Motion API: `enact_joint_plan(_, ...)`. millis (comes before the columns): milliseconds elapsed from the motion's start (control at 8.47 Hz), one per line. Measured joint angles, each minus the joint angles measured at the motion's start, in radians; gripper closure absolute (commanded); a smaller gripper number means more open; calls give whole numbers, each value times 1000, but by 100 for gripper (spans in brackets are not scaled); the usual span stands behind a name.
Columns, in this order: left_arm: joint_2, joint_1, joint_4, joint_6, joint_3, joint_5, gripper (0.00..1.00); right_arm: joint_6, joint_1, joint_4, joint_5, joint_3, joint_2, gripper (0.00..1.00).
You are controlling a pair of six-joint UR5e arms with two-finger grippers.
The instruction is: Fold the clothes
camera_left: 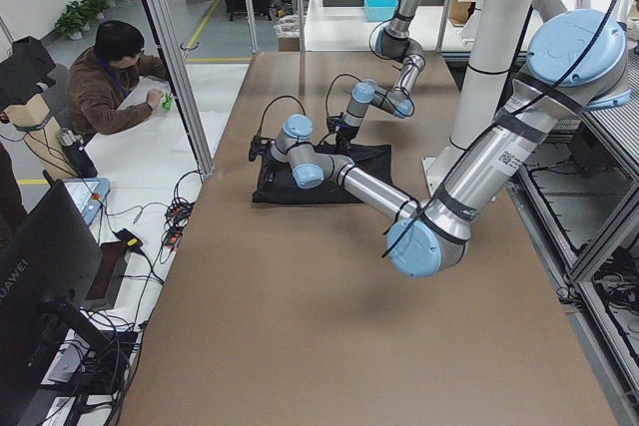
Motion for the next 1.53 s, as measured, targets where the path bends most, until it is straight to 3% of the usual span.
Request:
enact_joint_plan(236, 0, 1, 1, 3, 1, 0, 0, 1, -7, -76, -23, 1, 32, 58)
enact_joint_plan(1062, 1, 2, 1, 5, 2, -1, 0, -3, -19, -129, -77, -5, 47, 55)
enact_joint_plan(1416, 5, -1, 1, 6, 2, -6, 0, -6, -21, -128, -93, -82, 106, 71)
enact_joint_plan(1534, 5, -1, 1, 5, 2, -7, 0, -8, -20, -128, -101, -108, 124, 72)
